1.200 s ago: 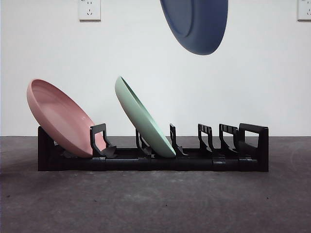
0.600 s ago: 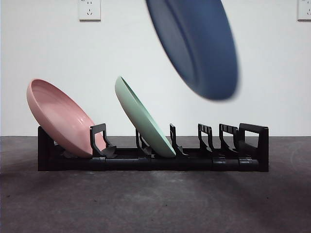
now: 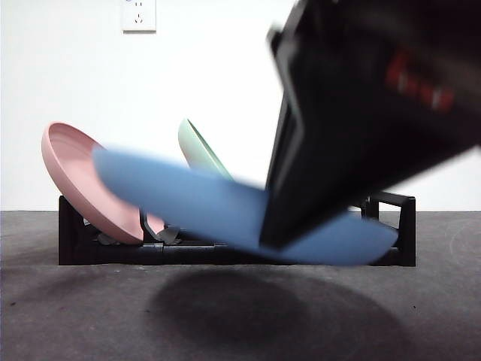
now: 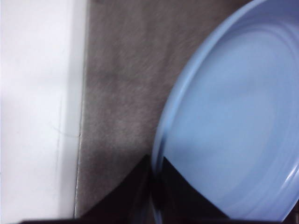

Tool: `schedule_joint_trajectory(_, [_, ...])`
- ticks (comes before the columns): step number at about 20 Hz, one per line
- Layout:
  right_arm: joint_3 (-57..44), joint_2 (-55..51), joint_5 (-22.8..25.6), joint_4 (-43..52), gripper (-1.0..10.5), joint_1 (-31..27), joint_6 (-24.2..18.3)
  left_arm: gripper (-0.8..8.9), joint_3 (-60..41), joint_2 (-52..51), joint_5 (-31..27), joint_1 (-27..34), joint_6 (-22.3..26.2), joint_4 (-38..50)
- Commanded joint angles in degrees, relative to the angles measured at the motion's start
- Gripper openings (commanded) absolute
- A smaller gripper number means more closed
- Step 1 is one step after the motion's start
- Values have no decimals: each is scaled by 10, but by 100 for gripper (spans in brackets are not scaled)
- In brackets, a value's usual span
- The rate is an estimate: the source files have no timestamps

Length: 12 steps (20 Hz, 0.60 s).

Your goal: Place the plate

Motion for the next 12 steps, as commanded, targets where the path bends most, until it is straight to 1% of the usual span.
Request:
schedule_joint_trajectory(1, [7,38,4,15,9,-3,-22,394,14,3,4,0,6,4])
schedule_joint_trajectory(7, [7,100,-6,65,9,-51,-24,394,14,3,-5,0,7,4])
schedule_joint_trajectory(10, [7,112,-33,79,10,-68,-24,394,14,3,-7,0,7,4])
schedule_joint_trajectory(12, [7,119,-42,79,10,-71,-24,394,14,3,-8,0,9,4])
